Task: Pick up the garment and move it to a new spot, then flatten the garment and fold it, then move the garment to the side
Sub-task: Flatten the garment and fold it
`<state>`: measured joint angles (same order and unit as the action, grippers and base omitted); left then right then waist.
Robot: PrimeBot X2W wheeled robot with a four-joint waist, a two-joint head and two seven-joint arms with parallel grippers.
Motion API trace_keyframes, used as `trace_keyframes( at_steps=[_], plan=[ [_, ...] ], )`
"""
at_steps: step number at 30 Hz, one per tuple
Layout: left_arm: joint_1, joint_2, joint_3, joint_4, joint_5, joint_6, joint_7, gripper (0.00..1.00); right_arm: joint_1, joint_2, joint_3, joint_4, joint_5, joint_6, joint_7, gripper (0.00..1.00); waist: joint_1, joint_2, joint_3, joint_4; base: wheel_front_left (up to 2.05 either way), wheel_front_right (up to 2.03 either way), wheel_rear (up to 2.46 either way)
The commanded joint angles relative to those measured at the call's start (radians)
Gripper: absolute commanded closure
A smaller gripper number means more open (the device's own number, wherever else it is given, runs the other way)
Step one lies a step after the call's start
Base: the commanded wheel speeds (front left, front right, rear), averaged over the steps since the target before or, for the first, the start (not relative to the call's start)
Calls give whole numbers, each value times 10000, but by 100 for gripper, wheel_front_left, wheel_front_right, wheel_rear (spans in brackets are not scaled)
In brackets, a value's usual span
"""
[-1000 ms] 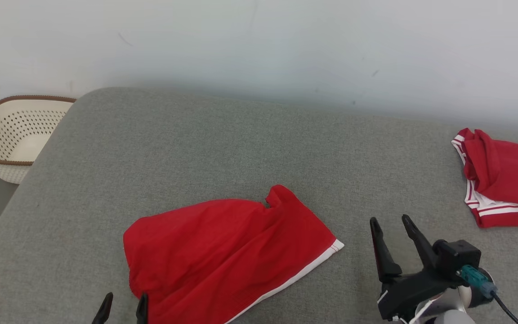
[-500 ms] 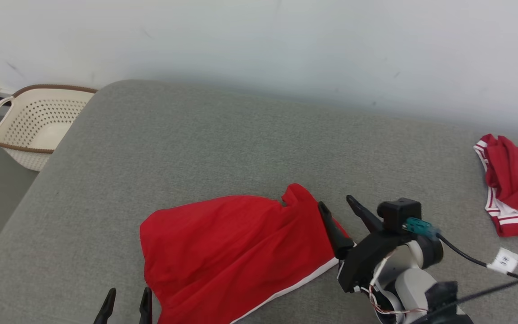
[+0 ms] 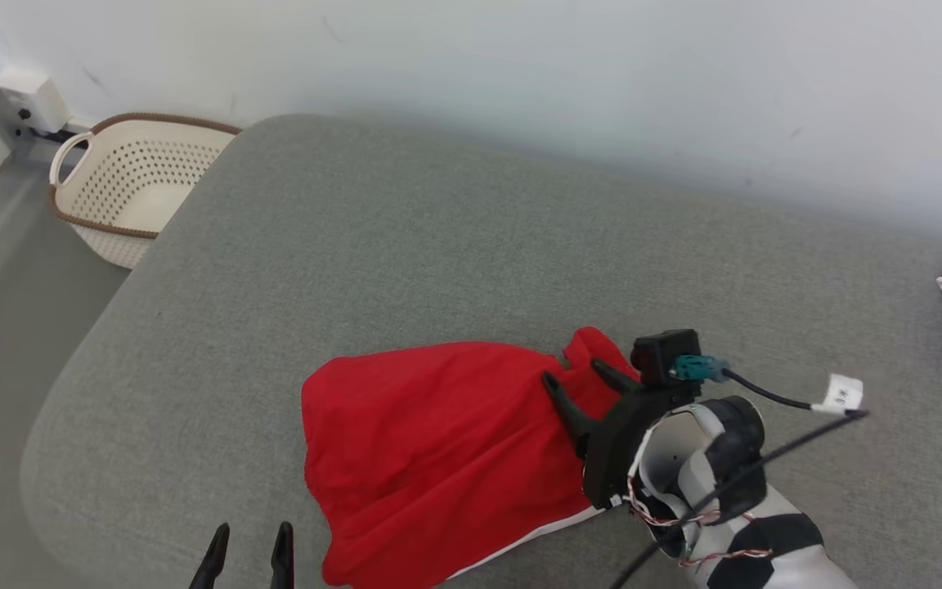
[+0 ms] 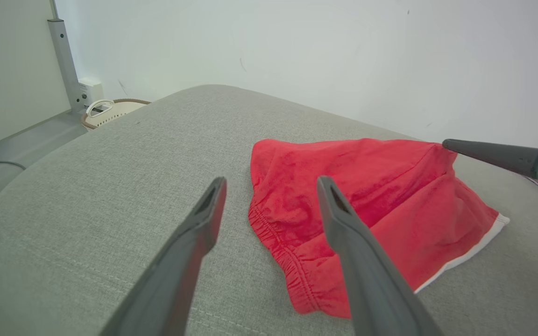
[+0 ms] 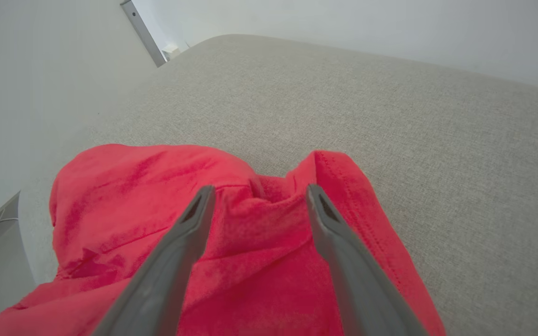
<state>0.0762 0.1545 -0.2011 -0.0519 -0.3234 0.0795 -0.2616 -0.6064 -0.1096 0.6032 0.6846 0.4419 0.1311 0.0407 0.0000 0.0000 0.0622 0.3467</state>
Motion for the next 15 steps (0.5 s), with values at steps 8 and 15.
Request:
trace_keyframes(
  at_steps=[8, 15],
  plan=[
    [-194, -368, 180, 217, 318, -336, -41, 0, -1040, 278, 604, 1845, 119, -7, 131, 0, 0, 0, 359, 410, 0, 0, 0],
    [-297, -616, 370, 461, 442, -611, -41, 0, -1701, 402, 622, 2981, 237, -7, -536, 100, 0, 0, 467, 432, 0, 0, 0]
  ],
)
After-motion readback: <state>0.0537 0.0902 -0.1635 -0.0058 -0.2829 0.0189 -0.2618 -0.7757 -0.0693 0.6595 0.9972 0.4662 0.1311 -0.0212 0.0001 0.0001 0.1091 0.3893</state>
